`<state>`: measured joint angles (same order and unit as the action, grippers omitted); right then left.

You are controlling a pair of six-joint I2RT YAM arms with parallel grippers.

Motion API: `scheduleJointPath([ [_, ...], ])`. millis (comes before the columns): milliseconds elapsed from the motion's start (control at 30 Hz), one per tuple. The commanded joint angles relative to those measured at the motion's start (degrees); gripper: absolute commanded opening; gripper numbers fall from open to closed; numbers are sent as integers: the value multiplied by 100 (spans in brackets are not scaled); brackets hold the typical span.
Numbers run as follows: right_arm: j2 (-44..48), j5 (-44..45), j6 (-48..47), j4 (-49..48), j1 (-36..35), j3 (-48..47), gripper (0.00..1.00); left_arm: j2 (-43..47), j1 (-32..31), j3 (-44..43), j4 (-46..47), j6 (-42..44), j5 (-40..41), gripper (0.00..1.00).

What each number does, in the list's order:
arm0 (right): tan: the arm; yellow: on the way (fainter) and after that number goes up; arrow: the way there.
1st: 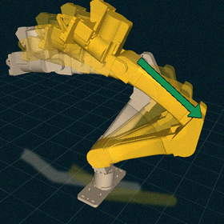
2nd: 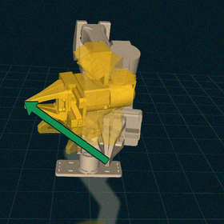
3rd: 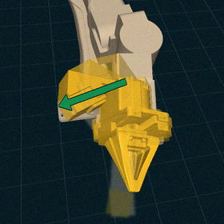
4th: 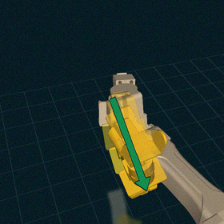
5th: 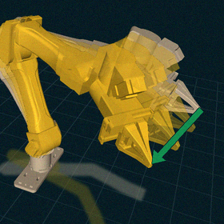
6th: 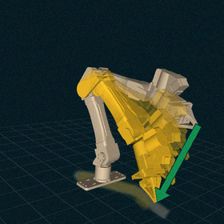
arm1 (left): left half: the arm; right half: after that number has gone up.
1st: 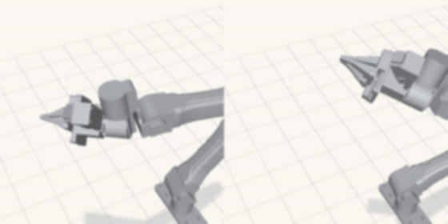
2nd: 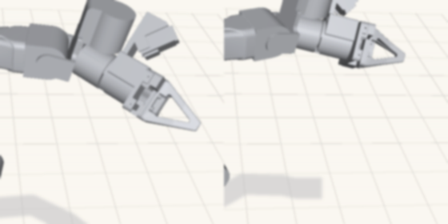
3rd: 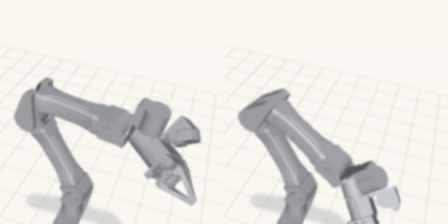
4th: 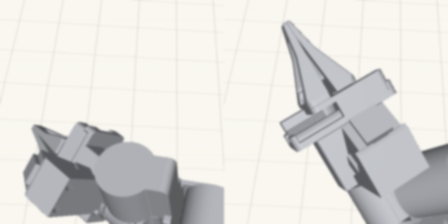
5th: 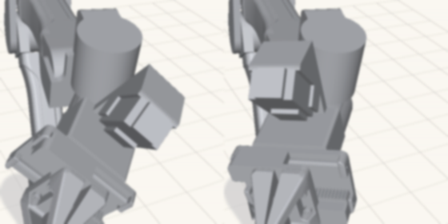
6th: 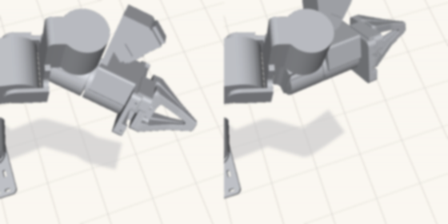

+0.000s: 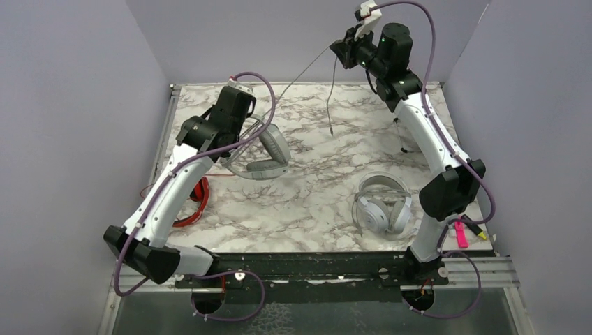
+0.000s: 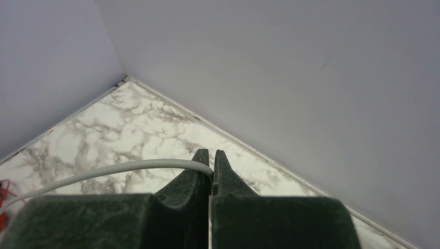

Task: Wrap the headphones
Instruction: Wrap the headphones cable around the headphones.

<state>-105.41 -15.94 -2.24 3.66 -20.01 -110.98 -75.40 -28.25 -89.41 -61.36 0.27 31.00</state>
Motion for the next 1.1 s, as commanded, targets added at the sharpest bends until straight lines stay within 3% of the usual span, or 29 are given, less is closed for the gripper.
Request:
scheduleJointPath([
  [0,145,-737,-6,884,28,-671,0,-365,484,-424,209,-595,587,0],
  [167,409,-1265,158,1131,-197,-677,0,-1030,803,-878,615,-702,601,0],
  [333,718,-1438,373,1383,-835,-413,0,-1943,907,-1868,918,-1001,579,0],
  [533,1342,-1837,1290,764,-1545,578,0,-2869,1230,-3422,1164,-2019,90,0],
  [633,1650,-2396,1757,188,-1857,1289,0,-3054,1277,-4125,1252,-2523,-404,0],
  [867,2320,-2493,2311,-1647,-2510,3458,0,-2894,1436,-4934,1669,-3269,-1832,0],
  [1067,2289,-1892,2953,-3635,-2545,4962,2,-2098,1454,-4419,2136,-3763,-3353,0],
])
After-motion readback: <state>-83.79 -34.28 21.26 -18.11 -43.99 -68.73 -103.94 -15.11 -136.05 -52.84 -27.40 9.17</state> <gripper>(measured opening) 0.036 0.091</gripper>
